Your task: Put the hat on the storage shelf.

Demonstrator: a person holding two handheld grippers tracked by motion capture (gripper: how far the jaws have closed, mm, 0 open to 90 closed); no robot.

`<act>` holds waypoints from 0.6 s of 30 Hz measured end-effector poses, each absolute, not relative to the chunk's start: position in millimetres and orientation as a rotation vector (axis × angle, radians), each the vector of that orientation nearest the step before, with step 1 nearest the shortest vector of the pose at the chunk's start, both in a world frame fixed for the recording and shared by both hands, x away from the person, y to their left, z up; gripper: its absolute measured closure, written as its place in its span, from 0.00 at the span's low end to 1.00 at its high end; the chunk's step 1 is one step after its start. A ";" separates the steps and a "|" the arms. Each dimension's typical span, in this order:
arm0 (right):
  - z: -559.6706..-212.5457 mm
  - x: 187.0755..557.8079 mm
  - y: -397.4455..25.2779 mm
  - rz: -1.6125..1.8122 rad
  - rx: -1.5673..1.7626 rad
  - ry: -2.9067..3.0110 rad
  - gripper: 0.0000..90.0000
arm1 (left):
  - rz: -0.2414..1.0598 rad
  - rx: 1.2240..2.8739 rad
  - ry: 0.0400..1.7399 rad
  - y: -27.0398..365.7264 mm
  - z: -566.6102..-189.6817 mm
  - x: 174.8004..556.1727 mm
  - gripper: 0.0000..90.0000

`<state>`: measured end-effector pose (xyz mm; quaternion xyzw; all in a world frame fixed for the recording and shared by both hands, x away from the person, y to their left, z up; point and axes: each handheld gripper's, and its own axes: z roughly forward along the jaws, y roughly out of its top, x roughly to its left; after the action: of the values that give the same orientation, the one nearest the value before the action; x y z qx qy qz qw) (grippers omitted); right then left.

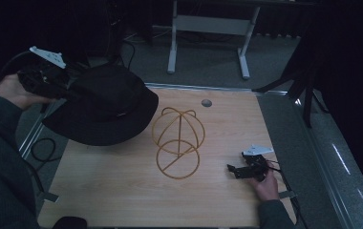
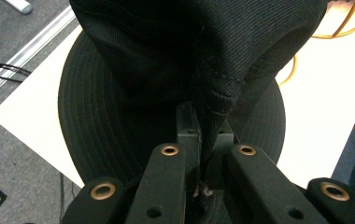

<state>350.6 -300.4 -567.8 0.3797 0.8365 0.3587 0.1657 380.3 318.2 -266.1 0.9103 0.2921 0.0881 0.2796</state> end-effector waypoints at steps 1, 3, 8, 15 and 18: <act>-567.8 350.6 -300.4 1.022 1.081 2.383 0.13 | 0.237 2.438 0.782 318.5 -266.0 380.0 0.98; -567.8 350.7 -300.3 1.022 1.082 2.382 0.13 | 0.237 2.435 0.784 319.0 -265.3 379.1 0.98; -567.7 351.0 -300.3 1.021 1.081 2.383 0.13 | 0.235 2.425 0.776 320.4 -263.1 377.3 0.98; -567.7 351.4 -300.2 1.021 1.080 2.383 0.13 | 0.239 2.420 0.774 322.1 -262.2 375.1 0.98; -567.7 351.4 -300.2 1.021 1.080 2.383 0.13 | 0.239 2.417 0.777 322.9 -261.6 374.1 0.98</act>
<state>351.4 -300.2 -567.7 0.3793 0.8367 0.3586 0.1656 374.1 322.9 -261.6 0.9066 0.2915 0.0895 0.2916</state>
